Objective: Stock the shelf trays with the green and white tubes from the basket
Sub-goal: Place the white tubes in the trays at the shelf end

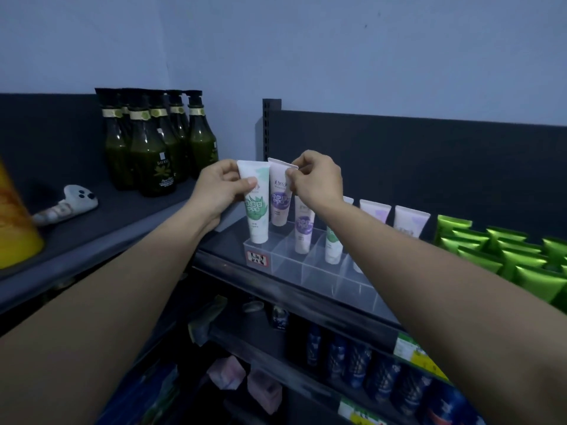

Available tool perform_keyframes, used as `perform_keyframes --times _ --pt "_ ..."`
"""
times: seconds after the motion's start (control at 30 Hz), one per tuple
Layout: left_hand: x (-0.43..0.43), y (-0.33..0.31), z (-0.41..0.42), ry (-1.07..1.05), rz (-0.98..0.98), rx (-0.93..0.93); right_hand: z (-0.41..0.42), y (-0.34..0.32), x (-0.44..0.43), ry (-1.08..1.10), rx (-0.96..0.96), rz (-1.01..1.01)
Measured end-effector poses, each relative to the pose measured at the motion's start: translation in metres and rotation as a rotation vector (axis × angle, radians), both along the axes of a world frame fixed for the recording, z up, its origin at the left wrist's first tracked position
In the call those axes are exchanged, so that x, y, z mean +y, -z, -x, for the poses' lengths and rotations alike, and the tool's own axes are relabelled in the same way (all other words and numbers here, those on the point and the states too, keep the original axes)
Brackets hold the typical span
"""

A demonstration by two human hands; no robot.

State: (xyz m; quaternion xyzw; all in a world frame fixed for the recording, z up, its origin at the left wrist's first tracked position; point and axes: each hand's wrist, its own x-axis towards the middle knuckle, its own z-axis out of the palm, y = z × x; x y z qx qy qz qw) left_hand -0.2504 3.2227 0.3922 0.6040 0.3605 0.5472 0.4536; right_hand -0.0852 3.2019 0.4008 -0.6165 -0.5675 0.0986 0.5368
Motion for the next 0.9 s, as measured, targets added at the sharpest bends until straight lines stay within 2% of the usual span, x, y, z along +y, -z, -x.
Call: perform_keyframes --times 0.5,0.9 --pt "0.048 0.036 -0.005 0.143 0.076 0.118 0.009 0.035 0.041 0.116 -0.125 0.162" --pt "0.056 0.06 -0.005 0.179 0.141 0.138 0.006 0.055 0.052 0.184 -0.046 0.171"
